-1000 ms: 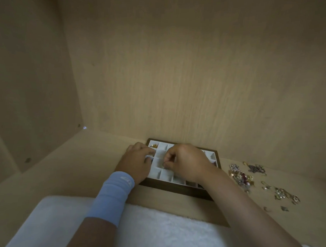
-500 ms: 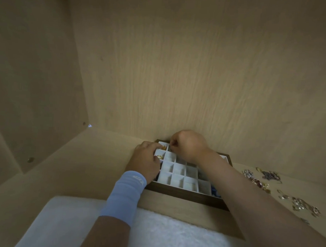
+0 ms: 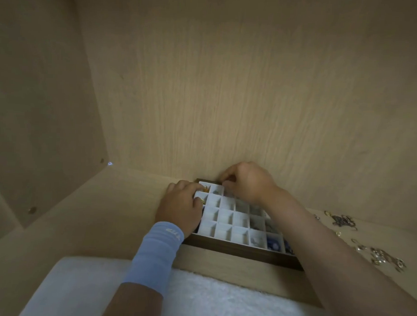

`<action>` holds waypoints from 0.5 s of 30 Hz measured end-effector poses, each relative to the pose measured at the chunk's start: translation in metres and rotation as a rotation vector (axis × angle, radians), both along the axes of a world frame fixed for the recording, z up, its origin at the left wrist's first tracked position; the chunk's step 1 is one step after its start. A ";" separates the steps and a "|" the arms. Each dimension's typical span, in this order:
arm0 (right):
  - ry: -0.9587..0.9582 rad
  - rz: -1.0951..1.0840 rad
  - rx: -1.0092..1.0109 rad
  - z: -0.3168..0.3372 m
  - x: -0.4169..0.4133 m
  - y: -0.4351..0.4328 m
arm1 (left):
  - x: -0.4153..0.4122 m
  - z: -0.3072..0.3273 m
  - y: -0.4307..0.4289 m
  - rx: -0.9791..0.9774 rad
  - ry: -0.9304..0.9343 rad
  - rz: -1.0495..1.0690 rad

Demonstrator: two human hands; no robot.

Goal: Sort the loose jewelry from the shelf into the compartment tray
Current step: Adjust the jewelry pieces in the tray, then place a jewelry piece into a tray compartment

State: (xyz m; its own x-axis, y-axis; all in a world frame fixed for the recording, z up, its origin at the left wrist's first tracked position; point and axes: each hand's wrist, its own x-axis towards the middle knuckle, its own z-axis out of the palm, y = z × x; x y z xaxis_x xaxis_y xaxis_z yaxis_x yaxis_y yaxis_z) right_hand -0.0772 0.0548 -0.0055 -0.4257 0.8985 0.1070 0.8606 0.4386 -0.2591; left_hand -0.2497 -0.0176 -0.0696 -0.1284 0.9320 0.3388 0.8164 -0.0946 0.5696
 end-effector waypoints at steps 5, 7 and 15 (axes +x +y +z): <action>0.110 -0.069 0.017 0.013 0.058 -0.033 | 0.013 0.007 -0.009 0.063 0.085 -0.052; 0.099 -0.110 0.009 0.011 0.085 -0.048 | 0.030 0.011 -0.013 0.089 0.123 -0.104; 0.091 -0.156 -0.045 -0.009 0.165 -0.083 | 0.141 0.024 -0.012 0.045 0.165 -0.380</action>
State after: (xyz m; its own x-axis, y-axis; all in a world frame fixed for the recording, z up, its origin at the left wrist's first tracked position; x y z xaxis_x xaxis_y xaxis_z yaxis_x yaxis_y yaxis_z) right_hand 0.0882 -0.0284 -0.0149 -0.2712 0.9576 0.0974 0.8893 0.2880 -0.3554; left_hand -0.1087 -0.0294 -0.0457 0.2818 0.8865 0.3671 0.7985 -0.4288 0.4224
